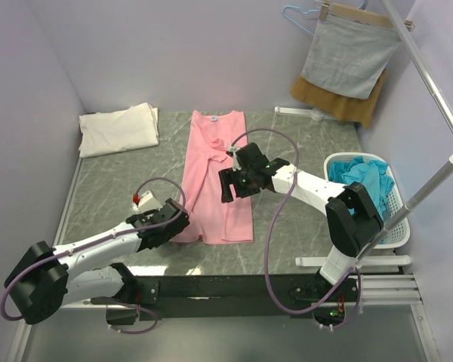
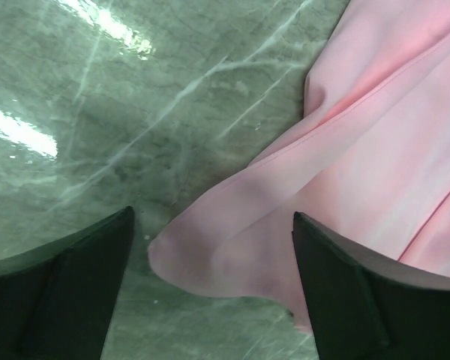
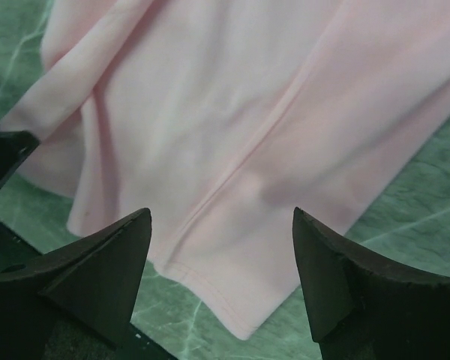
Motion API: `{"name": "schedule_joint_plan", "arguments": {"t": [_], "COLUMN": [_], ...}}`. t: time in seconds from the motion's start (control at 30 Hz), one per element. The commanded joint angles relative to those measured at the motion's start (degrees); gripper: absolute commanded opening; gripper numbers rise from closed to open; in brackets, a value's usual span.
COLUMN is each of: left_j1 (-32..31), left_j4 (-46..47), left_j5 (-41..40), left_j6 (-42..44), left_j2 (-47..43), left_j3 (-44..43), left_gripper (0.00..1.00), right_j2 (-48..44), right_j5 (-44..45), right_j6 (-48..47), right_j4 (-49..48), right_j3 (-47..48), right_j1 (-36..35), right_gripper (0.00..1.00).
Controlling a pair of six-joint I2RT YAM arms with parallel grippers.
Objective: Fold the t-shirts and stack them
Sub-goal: Grab the bottom of the folded rectangular tshirt with both arms
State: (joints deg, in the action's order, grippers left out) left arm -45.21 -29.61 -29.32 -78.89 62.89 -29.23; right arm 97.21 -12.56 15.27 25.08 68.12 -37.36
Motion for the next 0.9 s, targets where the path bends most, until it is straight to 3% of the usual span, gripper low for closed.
{"name": "schedule_joint_plan", "arguments": {"t": [0.0,0.13,0.37,0.57,0.7,0.87], "left_j1": [-0.1,-0.2,-0.2,-0.3,-0.8,-0.8], "left_j4": [5.4,7.3,8.1,6.5,4.3,-2.6], "left_j5": [0.8,1.7,1.6,1.2,-0.4,-2.4], "left_j6": [1.4,1.7,1.8,3.3,6.2,8.8], "left_j2": [1.5,1.6,-1.1,-2.9,-5.4,-8.4], "left_j3": [1.1,2.3,5.1,4.1,1.3,-6.3], "left_gripper": [0.83,0.60,0.38,0.04,0.01,0.01], "right_j2": [0.3,1.2,1.2,1.4,6.1,8.5], "right_j5": [-6.7,-4.9,-5.5,-6.9,-9.3,-2.4], "right_j6": [-1.1,-1.5,-1.2,-1.0,-0.5,0.4], "right_j4": [-1.4,-0.3,-0.1,-1.4,-3.8,-2.3], "right_j3": [1.0,0.1,-0.8,-2.5,-3.1,-2.7], "right_j1": [-0.5,-0.7,-2.0,-3.5,-3.9,-5.3], "right_gripper": [0.82,0.81,0.80,0.78,0.75,0.74]}}
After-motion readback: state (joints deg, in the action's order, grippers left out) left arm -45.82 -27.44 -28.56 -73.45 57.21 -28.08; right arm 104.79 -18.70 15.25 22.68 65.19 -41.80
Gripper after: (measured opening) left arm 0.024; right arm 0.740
